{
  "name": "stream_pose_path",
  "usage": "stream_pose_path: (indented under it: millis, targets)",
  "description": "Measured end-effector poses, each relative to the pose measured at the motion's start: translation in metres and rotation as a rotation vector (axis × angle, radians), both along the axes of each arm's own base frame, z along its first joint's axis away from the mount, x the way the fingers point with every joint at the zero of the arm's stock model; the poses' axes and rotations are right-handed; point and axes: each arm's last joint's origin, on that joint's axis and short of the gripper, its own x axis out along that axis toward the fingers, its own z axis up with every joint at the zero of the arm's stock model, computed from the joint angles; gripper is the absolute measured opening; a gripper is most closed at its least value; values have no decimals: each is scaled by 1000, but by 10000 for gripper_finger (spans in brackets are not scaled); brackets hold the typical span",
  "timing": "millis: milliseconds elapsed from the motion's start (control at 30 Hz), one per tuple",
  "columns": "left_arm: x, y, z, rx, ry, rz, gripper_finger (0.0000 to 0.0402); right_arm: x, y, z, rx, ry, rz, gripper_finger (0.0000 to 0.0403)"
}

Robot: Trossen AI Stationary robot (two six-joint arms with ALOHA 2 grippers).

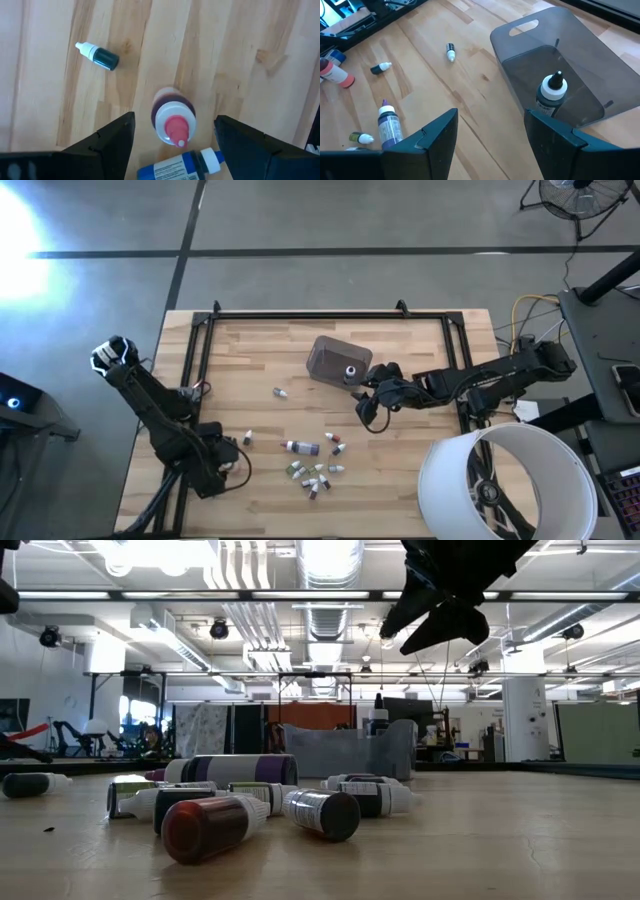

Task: Pick & Place food coloring
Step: Put the large pink food coloring bottle into the black bin

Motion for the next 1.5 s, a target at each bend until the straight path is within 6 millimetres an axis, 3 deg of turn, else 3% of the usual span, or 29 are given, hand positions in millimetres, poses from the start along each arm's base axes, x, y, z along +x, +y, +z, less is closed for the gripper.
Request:
stream_pose_path:
  millis: [200,533,967,1500]
  targets:
    - [1,0,-1,-6,-11,6,230,-1,0,-1,-1,7,-1,221]
    - [1,0,-2,-7,-6,-3,157,-2,-1,-5,-3,22,0,221]
    - [1,0,-5,-26,1,4,146,-3,-1,-9,5,27,-9,221]
    - [1,6,-5,5,34,59,88,-4,-2,-11,11,-11,-82,221]
